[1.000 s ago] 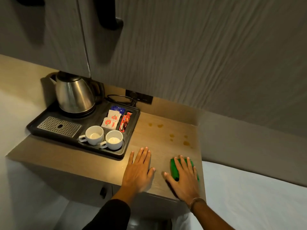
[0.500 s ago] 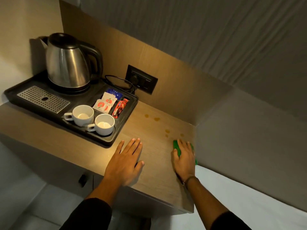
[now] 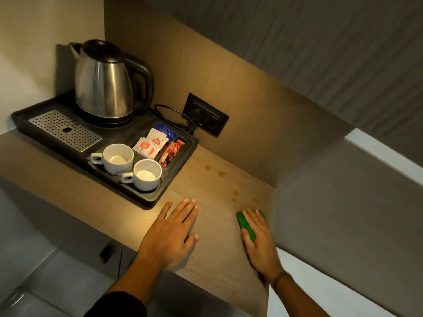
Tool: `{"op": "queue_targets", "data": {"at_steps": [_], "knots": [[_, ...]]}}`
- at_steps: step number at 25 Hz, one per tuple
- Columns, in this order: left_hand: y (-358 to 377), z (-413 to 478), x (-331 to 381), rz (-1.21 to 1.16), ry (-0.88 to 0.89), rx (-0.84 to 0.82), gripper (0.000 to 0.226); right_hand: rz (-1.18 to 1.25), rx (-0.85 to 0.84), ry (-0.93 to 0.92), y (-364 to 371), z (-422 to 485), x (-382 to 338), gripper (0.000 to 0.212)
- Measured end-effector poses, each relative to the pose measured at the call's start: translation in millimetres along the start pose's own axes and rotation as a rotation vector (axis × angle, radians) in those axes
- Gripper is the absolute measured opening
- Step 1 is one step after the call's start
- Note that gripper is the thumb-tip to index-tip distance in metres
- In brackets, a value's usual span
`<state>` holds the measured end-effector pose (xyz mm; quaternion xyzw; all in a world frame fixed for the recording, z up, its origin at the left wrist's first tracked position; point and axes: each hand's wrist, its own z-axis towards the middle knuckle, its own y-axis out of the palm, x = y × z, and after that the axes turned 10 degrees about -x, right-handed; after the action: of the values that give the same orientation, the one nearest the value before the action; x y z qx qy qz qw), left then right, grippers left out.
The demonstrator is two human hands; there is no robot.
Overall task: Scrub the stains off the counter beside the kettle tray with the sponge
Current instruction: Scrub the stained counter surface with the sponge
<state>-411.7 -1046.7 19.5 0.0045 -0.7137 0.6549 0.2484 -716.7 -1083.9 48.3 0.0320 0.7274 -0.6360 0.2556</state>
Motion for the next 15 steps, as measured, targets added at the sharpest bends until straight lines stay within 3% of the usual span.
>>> {"op": "queue_targets", "data": {"at_steps": [2, 5, 7, 10, 15], "knots": [[-1, 0, -2, 0.008, 0.001, -0.014, 0.073, 0.029, 0.021, 0.023, -9, 0, 20, 0.05], [-7, 0, 1, 0.021, 0.005, -0.022, 0.073, 0.127, 0.096, 0.297, -28, 57, 9, 0.048], [-10, -1, 4, 0.012, 0.001, -0.036, 0.073, 0.093, 0.045, 0.231, -21, 69, -5, 0.05], [-12, -2, 5, -0.007, -0.014, -0.041, 0.073, 0.016, -0.083, -0.073, -18, 32, 14, 0.051], [-17, -3, 6, -0.006, -0.001, -0.057, 0.072, 0.083, 0.005, 0.158, -36, 91, 1, 0.047]]}}
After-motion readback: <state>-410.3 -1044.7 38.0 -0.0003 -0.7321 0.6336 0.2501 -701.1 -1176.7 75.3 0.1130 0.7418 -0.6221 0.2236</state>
